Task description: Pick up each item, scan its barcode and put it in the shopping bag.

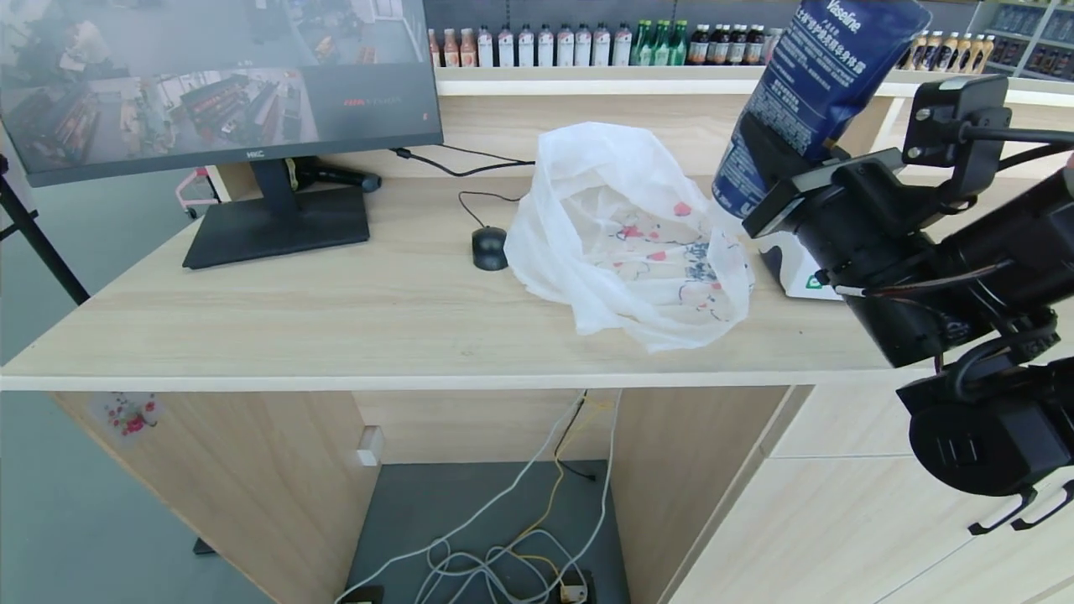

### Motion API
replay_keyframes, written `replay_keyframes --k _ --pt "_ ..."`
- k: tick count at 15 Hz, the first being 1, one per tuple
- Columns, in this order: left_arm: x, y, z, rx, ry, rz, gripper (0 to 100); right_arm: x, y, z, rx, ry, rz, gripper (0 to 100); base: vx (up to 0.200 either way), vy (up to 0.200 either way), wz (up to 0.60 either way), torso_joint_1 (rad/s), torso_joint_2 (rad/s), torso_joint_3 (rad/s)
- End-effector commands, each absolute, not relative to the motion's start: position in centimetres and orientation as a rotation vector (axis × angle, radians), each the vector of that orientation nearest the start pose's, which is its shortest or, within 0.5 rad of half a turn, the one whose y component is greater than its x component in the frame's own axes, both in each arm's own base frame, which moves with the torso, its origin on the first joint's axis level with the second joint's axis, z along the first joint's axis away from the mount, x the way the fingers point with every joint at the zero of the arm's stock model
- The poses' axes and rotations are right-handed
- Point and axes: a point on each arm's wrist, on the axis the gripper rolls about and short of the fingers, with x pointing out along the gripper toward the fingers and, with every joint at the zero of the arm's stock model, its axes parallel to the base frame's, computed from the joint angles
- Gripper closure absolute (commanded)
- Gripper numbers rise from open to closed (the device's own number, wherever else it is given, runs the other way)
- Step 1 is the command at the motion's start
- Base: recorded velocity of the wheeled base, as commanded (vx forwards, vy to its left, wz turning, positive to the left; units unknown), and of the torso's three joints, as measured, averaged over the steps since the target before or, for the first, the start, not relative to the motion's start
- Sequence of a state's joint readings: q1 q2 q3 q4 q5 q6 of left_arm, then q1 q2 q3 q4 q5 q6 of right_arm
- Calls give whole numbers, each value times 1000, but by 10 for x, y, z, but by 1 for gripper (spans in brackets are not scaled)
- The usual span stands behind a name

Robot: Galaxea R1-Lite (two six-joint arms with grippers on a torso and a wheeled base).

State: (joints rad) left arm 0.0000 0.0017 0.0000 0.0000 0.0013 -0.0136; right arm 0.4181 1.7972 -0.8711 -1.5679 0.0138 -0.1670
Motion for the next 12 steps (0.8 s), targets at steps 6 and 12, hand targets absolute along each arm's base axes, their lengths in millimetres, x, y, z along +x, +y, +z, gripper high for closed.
replay_keyframes --k 6,12 --pt "-23 0 76 -14 2 2 0 289 128 249 -37 -627 365 100 0 0 0 0 0 0" --pt "-23 0 76 -14 2 3 0 300 133 234 -19 -577 381 100 0 0 0 0 0 0"
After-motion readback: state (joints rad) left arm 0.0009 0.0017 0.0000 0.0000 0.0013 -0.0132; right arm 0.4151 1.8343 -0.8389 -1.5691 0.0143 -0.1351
